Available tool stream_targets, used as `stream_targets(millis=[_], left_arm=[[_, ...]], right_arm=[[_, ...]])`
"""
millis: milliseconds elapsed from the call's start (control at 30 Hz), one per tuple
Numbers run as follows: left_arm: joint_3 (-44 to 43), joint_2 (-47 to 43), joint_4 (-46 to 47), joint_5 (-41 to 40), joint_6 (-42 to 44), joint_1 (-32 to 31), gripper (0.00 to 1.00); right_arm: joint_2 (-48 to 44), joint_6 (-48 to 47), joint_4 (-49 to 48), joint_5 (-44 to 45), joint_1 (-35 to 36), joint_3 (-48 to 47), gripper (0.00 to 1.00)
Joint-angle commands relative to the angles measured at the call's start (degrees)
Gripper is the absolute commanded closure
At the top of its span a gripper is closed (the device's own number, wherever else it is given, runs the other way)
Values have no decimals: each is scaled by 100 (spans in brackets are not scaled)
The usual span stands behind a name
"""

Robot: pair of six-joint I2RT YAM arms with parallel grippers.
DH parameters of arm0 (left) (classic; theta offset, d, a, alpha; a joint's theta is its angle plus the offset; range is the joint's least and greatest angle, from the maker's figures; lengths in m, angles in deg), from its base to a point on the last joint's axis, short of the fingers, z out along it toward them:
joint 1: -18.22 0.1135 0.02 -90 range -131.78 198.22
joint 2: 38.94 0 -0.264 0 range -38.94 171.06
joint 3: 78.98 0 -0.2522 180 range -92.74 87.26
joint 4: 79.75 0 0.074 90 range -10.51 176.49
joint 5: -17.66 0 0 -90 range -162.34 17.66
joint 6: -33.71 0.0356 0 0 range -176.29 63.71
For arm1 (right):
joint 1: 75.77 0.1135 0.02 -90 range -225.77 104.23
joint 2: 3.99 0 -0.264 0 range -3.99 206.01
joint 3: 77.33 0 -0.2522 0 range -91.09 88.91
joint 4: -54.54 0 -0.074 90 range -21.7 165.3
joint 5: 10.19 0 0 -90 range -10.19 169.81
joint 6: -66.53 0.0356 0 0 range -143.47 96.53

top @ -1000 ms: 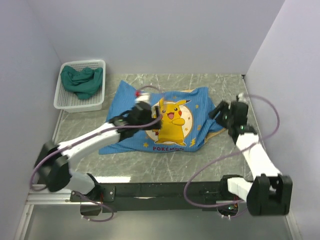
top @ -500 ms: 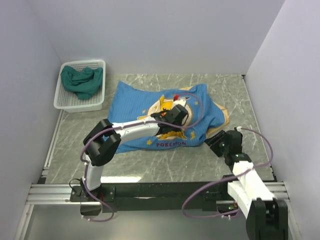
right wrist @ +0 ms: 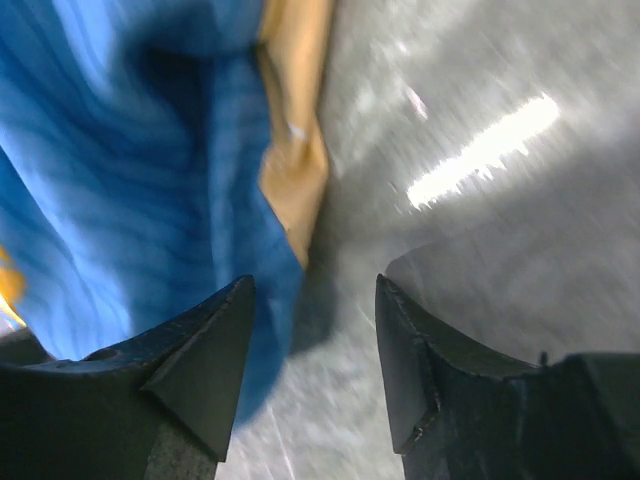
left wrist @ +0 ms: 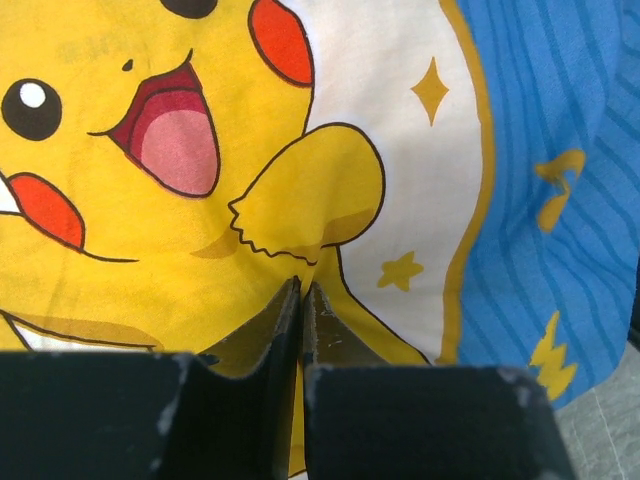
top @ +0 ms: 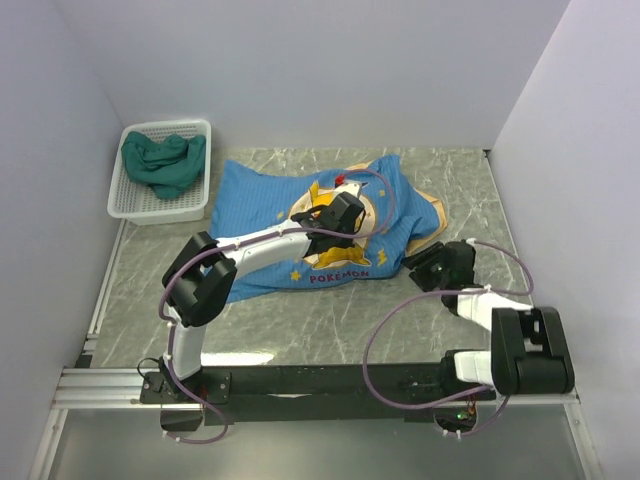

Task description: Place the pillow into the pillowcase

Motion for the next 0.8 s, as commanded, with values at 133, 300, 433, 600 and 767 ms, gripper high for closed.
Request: stream_targets(millis=[133, 300, 433, 600, 767], left_arm=[[-279, -36, -239, -94, 209, 128, 93], [-780, 200, -414, 11, 122, 628, 99], [-1516, 570, -528, 371, 33, 1077, 99], [-2099, 931, -757, 468, 51, 1174, 99], [-1616, 694, -511, 749, 42, 1095, 99]], right_arm=[[1195, 382, -1134, -62, 383, -682, 83], [-786, -328, 883, 392, 515, -876, 100], [-2880, -1207, 2888, 851, 515, -2023, 100], [-3156, -1516, 3630, 588, 506, -2232, 100], [-2901, -1499, 3147, 613, 506, -1159, 88]])
